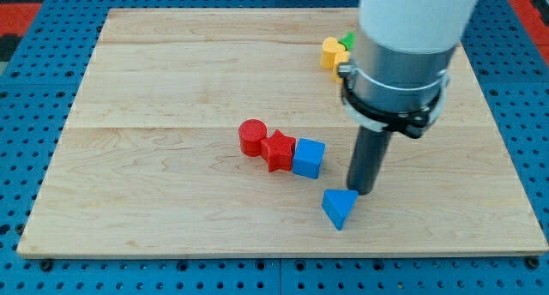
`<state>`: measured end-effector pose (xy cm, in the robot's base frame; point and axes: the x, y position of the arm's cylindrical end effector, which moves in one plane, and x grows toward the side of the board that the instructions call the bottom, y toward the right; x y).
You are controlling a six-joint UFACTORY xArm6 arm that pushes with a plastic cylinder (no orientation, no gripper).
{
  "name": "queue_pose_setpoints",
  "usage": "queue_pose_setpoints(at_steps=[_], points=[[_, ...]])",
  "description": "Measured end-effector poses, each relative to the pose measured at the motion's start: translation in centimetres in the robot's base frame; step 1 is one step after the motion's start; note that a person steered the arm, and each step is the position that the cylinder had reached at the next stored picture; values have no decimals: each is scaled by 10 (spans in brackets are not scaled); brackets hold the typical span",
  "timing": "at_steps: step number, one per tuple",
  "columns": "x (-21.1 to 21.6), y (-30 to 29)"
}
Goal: Push the red star up along with red circle
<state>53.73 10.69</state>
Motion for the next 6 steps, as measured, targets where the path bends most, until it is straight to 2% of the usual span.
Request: queue_pose_setpoints(at_steps=[1,3,6], points=[[-8,-23],[-30,-141],[-87,-146]])
